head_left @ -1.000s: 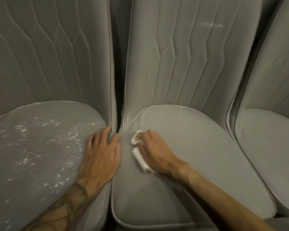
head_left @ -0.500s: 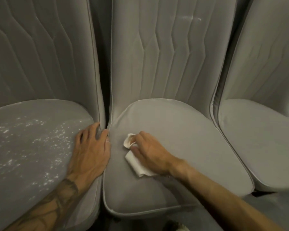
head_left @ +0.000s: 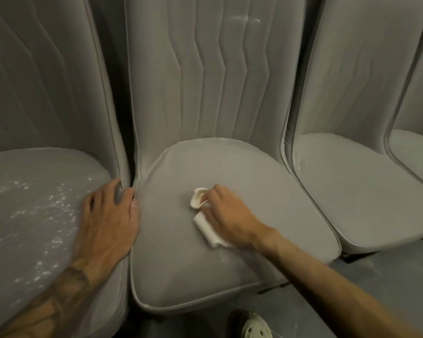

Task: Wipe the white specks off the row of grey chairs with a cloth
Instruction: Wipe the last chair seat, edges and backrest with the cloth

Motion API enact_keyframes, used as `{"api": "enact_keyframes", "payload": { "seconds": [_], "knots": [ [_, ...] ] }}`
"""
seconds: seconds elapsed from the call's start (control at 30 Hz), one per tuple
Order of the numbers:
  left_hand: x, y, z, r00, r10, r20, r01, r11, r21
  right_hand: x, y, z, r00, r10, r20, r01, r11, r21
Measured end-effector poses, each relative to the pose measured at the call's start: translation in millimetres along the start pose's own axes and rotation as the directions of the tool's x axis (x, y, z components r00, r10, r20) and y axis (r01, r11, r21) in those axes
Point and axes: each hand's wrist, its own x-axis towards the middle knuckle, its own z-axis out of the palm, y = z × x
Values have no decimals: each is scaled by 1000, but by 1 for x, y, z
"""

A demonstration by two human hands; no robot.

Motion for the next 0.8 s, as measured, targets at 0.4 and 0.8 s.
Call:
{"api": "enact_keyframes", "payload": {
  "seconds": [0.4, 0.8],
  "knots": [
    [-2, 2, -1, 999, 6, -45, -7, 999, -32, -30, -42, 13, 995, 42, -93, -41, 999, 13],
    [-3, 2, -6, 1000, 13, -18, -14, 999, -42, -51, -55, 19, 987, 100, -127, -106, 993, -43]
  ]
}}
